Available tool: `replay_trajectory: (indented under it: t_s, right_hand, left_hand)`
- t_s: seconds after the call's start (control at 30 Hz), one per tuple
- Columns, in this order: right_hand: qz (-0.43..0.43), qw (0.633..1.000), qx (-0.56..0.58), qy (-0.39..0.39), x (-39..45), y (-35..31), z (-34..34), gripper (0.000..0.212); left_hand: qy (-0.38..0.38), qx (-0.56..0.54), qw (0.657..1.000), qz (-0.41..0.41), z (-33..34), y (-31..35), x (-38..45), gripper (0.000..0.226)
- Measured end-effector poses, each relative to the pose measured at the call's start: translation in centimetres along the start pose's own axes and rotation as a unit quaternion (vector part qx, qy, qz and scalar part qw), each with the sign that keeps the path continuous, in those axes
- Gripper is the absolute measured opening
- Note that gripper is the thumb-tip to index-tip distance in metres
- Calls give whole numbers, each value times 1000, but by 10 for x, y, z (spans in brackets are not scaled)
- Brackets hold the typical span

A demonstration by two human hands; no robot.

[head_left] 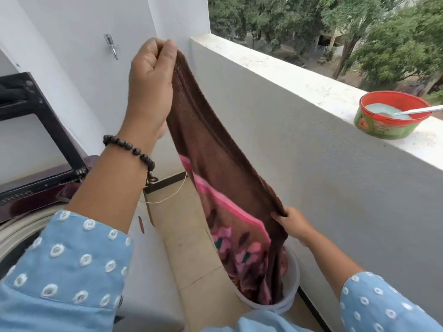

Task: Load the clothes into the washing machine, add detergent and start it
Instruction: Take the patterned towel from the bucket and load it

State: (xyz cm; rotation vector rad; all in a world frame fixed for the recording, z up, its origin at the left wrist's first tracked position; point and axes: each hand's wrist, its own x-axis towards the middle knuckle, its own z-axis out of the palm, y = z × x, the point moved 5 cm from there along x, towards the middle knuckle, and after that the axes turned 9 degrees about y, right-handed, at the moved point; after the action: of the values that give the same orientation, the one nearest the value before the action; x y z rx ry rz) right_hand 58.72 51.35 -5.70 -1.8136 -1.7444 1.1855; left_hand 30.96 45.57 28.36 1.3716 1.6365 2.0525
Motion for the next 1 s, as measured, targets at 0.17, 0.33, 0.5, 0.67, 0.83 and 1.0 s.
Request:
replay_trajectory:
  t_s: [0.17,0.33,0.5,0.67,0.83,1.0]
  right_hand:
    - [-116,984,136,16,-14,-86,-58,20]
    - [-276,951,120,-75,-67,-184,-111,18]
    - [-406,910,89,-3,-97,-240,-143,14]
    - [-366,920,138,35,-80,-228,-154,19]
    - [-235,941,145,-193,-72,-160,-118,24]
    - [-151,950,30,-273,-50,-83,-74,19]
  left_hand:
    - [-16,74,994,-82,6,-45,-34,31]
    - [-53,42,979,-190,44,-57,-88,32]
    - [-175,-35,954,-242,88,-39,-125,59]
    - [-192,-42,959,-204,105,-29,-130,30]
    - [-78,-31,985,-153,93,-16,-109,15]
    - [70,-241,947,-199,76,4,-73,23]
